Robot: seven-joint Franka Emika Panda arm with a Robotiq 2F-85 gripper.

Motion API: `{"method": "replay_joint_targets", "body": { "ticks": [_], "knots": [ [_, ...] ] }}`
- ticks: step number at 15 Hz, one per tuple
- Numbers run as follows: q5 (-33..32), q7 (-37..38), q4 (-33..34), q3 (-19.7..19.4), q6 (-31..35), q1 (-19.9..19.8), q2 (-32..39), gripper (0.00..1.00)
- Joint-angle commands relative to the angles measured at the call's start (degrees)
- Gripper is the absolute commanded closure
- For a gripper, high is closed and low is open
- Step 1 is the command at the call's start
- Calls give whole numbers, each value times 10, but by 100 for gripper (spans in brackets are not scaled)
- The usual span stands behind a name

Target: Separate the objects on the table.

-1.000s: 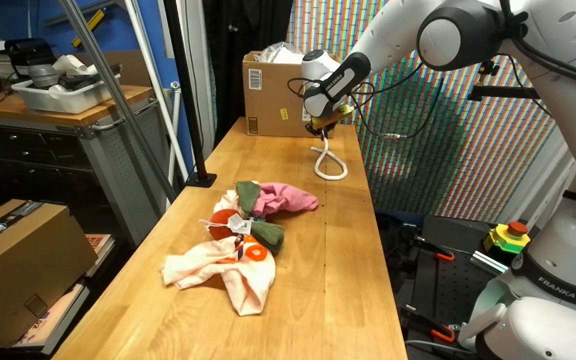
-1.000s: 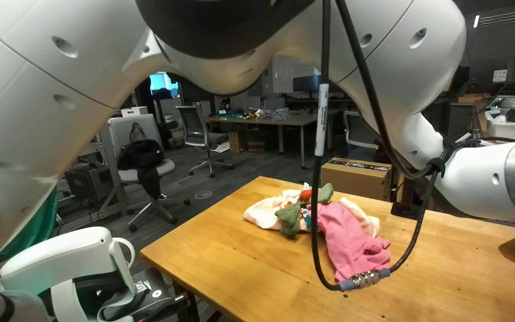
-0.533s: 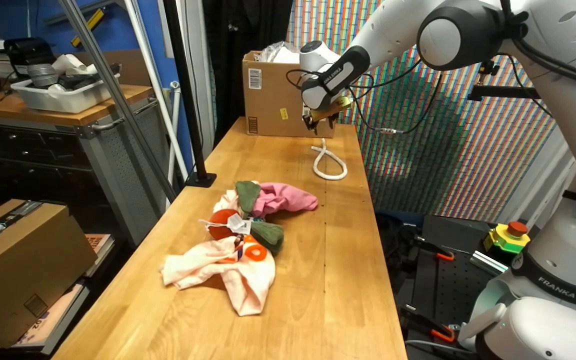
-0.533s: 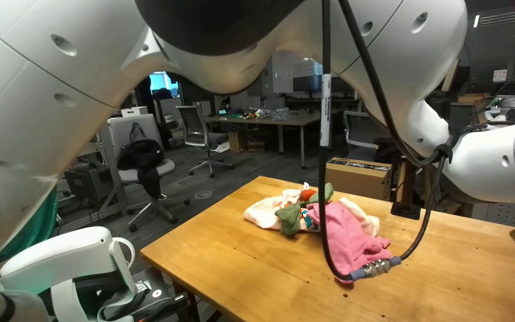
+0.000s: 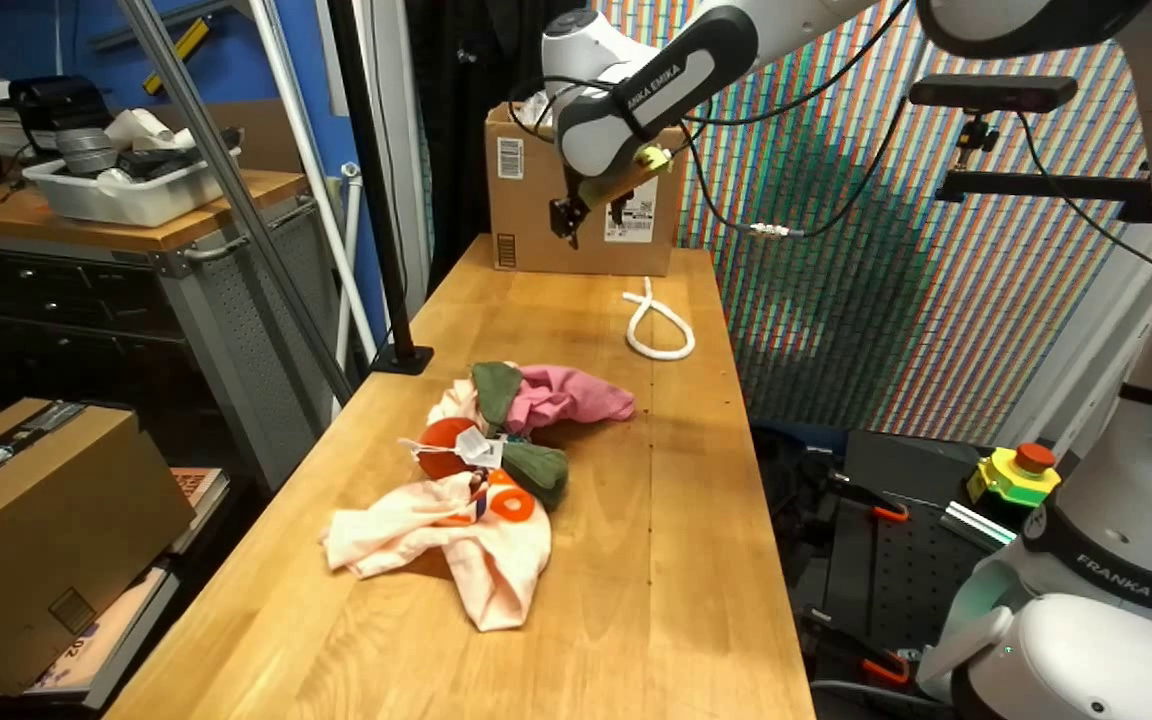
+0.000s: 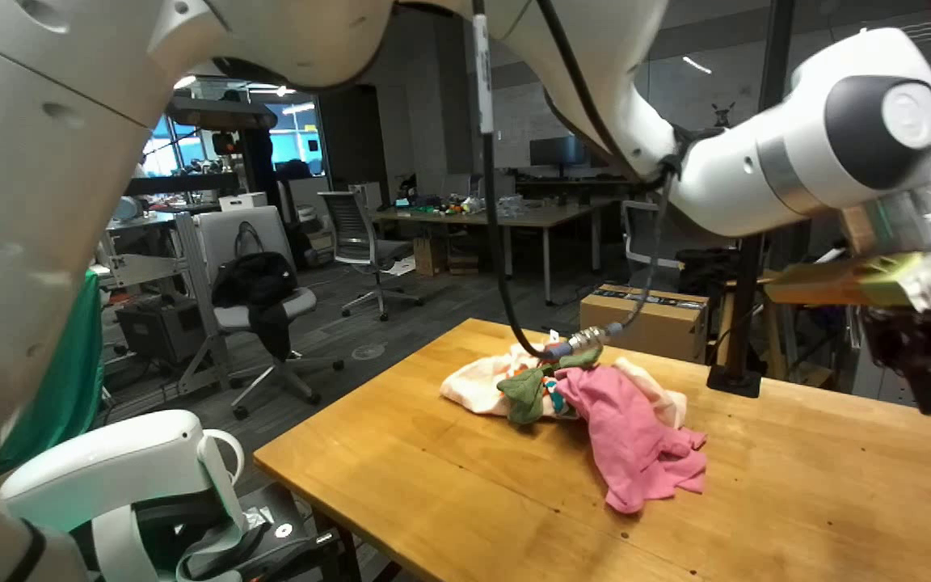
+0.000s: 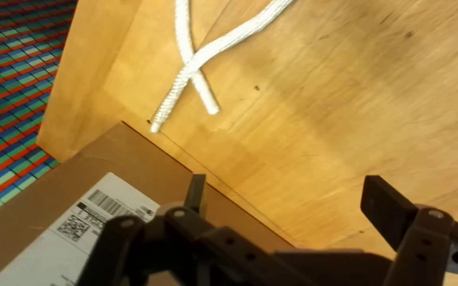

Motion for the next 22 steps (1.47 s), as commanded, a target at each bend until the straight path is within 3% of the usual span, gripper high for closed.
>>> {"method": "replay_joint_targets", "body": {
  "ticks": [1, 8, 22],
  "knots": [
    [-2, -64, -86, 53, -41, 23, -106, 0],
    [66, -221, -138, 153, -91, 12, -163, 0],
    [159, -624, -209, 243, -62, -28, -142, 0]
  ]
}}
